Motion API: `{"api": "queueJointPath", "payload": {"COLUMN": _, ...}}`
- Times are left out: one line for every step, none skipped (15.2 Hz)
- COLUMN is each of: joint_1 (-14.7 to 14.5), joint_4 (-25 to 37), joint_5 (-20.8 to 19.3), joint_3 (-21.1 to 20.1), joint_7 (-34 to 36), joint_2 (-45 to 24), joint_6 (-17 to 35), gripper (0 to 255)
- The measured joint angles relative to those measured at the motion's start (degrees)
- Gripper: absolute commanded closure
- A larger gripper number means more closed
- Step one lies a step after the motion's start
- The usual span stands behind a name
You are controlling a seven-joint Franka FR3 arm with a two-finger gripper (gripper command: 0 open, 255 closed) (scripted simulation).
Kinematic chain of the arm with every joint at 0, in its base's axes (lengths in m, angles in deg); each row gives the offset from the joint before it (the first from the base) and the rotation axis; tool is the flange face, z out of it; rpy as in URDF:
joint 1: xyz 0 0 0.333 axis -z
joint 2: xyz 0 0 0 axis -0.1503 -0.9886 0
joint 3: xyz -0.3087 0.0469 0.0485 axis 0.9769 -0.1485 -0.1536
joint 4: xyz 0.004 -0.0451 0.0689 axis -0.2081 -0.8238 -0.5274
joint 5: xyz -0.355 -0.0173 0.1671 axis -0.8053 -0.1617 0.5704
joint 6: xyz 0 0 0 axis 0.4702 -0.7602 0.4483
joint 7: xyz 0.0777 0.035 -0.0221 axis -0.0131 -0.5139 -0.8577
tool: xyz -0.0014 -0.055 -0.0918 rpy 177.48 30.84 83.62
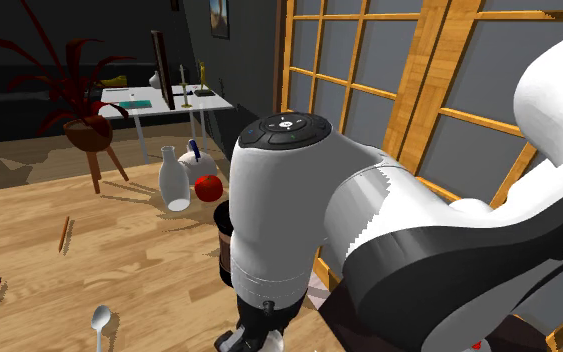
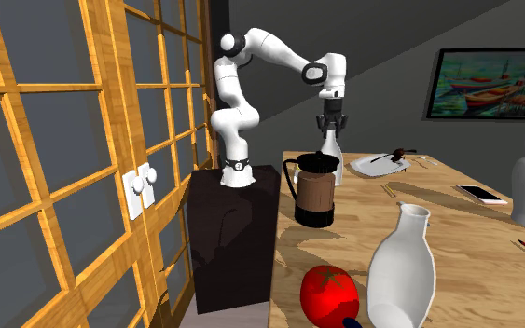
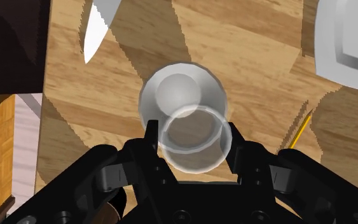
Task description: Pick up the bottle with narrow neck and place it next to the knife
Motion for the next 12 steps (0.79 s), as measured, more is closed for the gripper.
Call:
{"api": "queueJointPath", "payload": {"joint_1": 0.02, "joint_4": 0.03, "joint_5": -0.03, "joint_3": -0.01, "joint_7": 0.02, "joint_2": -0.04, "joint_6": 0.03, "gripper": 255}}
{"api": "queueJointPath", "payload": {"joint_1": 0.03, "joint_4": 0.06, "joint_5": -0.06, "joint_3": -0.03, "joint_7": 0.05, "joint_2": -0.08, "joint_6": 0.04, "gripper": 255}}
{"api": "queueJointPath", "payload": {"joint_1": -0.01, "joint_4": -0.01, "joint_5": -0.02, "joint_3": -0.02, "joint_7": 0.04, "joint_2": -0.01, "joint_6": 0.08, "gripper": 255}}
{"api": "queueJointPath", "payload": {"joint_1": 0.02, "joint_4": 0.05, "joint_5": -0.06, "joint_3": -0.02, "joint_7": 0.04, "joint_2": -0.08, "joint_6": 0.06, "gripper": 0}}
{"api": "queueJointPath", "payload": {"joint_1": 0.04, "joint_4": -0.02, "joint_5": -0.08, "joint_3": -0.04, "joint_7": 0.04, "joint_2": -0.17, "joint_6": 0.01, "gripper": 0}}
{"api": "queueJointPath", "payload": {"joint_1": 0.04, "joint_4": -0.04, "joint_5": -0.09, "joint_3": -0.05, "joint_7": 0.04, "joint_2": -0.23, "joint_6": -0.02, "gripper": 0}}
{"api": "queueJointPath", "payload": {"joint_1": 0.05, "joint_4": -0.05, "joint_5": -0.09, "joint_3": -0.07, "joint_7": 0.05, "joint_2": -0.26, "joint_6": -0.04, "gripper": 0}}
{"api": "queueJointPath", "payload": {"joint_1": 0.05, "joint_4": -0.06, "joint_5": -0.1, "joint_3": -0.08, "joint_7": 0.06, "joint_2": -0.28, "joint_6": -0.04, "gripper": 0}}
{"api": "queueJointPath", "payload": {"joint_1": 0.05, "joint_4": -0.06, "joint_5": -0.1, "joint_3": -0.08, "joint_7": 0.07, "joint_2": -0.29, "joint_6": -0.04, "gripper": 0}}
{"api": "queueJointPath", "payload": {"joint_1": 0.02, "joint_4": -0.13, "joint_5": -0.07, "joint_3": -0.08, "joint_7": 0.06, "joint_2": -0.25, "joint_6": -0.01, "gripper": 0}}
{"api": "queueJointPath", "payload": {"joint_1": -0.01, "joint_4": 0.53, "joint_5": -0.02, "joint_3": 0.23, "joint_7": -0.09, "joint_2": 0.19, "joint_6": -1.05, "gripper": 0}}
{"api": "queueJointPath", "payload": {"joint_1": -0.05, "joint_4": 1.64, "joint_5": -0.01, "joint_3": 0.51, "joint_7": -0.11, "joint_2": 0.64, "joint_6": -2.55, "gripper": 0}}
